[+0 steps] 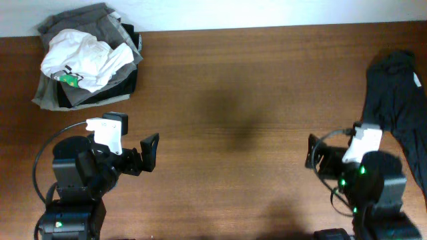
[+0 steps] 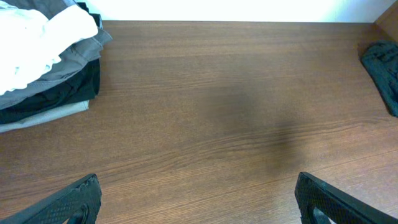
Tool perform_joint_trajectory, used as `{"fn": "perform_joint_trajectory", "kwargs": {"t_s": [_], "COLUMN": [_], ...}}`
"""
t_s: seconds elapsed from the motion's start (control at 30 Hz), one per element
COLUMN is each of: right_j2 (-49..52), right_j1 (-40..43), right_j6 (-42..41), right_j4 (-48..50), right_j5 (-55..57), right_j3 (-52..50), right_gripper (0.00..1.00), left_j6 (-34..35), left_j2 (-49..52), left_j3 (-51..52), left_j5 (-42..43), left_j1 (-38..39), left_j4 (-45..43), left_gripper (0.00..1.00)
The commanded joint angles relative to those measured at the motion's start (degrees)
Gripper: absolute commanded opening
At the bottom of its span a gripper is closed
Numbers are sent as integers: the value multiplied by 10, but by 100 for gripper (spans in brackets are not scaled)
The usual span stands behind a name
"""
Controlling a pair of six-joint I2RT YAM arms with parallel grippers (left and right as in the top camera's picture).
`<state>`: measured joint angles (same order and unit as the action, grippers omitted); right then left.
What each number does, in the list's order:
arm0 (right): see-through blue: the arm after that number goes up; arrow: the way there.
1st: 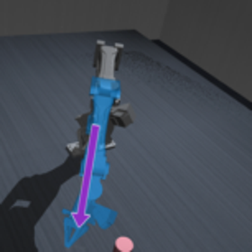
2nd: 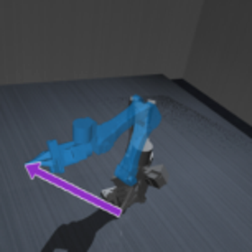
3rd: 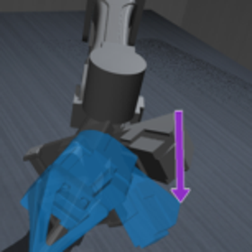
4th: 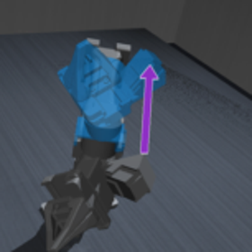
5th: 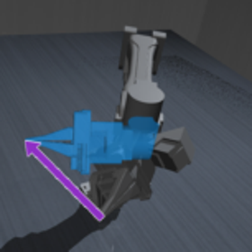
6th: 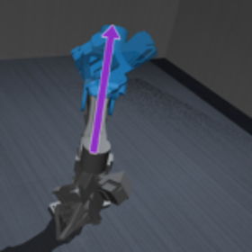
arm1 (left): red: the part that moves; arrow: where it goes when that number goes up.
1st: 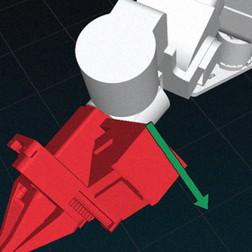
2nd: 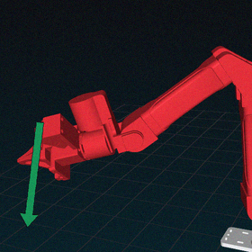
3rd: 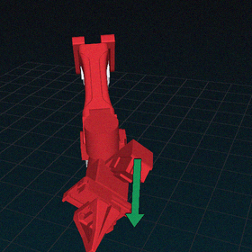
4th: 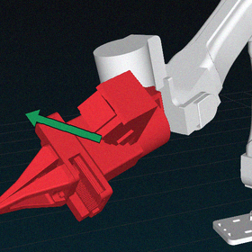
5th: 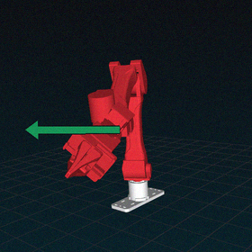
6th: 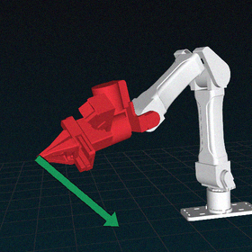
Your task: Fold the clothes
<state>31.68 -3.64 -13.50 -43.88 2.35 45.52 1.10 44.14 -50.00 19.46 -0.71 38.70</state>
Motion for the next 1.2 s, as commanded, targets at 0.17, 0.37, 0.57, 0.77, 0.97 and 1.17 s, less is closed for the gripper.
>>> {"fn": "perform_joint_trajectory", "kwargs": {"t_s": [0.17,0.37,0.57,0.77,0.97,1.17], "right_j2": [-190,-293,-315,-315,-315,-315], "right_j1": [-4,-4,4,37,37,37], "right_j6": [-3,-5,-5,-5,-5,-5], "right_j4": [236,438,463,414,393,393], "right_j5": [-33,-47,-21,-21,-21,-21], "right_j3": [-268,-427,-450,-452,-452,-452], "right_gripper": [99,99,99,98,99,99], "left_j6": [-3,-3,-3,-3,-3,-3], "left_j2": [0,0,0,0,0,0], "left_j3": [3,3,3,3,3,3], "left_j5": [-4,-4,-4,-4,-4,-4], "left_j1": [3,3,3,3,3,3], "left_j4": [0,0,0,0,0,0], "left_gripper": [99,99,99,99,99,99]}}
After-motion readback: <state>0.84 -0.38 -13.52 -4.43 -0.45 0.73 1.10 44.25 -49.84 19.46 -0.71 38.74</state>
